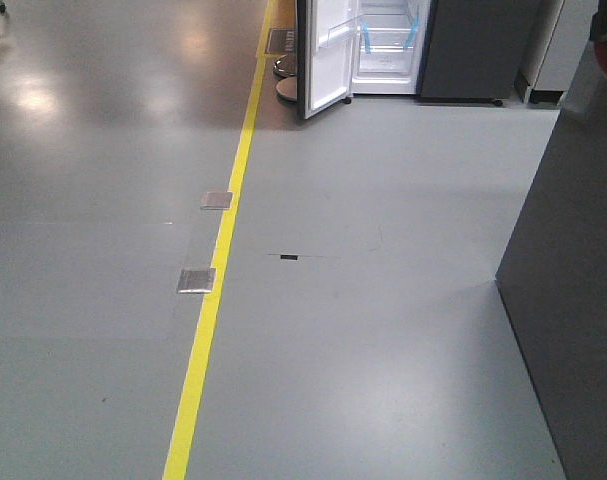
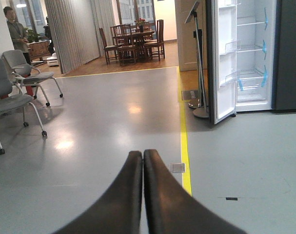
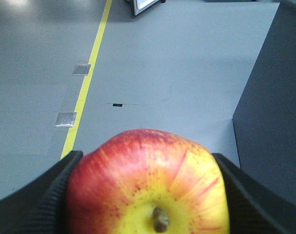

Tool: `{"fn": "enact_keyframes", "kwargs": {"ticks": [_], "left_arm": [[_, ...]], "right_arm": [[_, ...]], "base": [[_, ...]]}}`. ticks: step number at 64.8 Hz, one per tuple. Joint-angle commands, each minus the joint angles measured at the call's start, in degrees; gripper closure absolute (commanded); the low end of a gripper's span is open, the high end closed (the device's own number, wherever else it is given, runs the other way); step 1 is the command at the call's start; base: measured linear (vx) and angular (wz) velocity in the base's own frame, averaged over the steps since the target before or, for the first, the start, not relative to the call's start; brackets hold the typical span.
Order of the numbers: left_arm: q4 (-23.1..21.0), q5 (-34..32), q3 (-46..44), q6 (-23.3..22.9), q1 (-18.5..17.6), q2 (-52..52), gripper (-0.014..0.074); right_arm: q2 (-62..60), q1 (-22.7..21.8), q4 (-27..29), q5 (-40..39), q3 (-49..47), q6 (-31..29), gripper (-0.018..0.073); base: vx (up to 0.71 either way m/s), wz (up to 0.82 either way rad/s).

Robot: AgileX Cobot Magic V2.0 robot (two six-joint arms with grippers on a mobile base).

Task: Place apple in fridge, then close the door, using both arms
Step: 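Drive toward the open white refrigerator carrying the apple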

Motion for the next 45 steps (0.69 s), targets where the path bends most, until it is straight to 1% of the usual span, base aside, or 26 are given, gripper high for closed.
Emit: {"fn": "enact_keyframes", "kwargs": {"ticks": [1,45], "left_arm": [[-0.5,-4.0,1.6,-0.6,-0.3,-0.9,0.0602],[-0.5,-4.0,1.6,-0.6,-0.3,-0.9,0.0602]], "right_arm": [[-1.7,-0.1,-0.1,-4.2,-1.5,0.0,0.0457],[-1.7,-0.1,-0.1,-4.2,-1.5,0.0,0.0457]], "base": [[0.17,-0.03],[0.16,-0.02]]}}
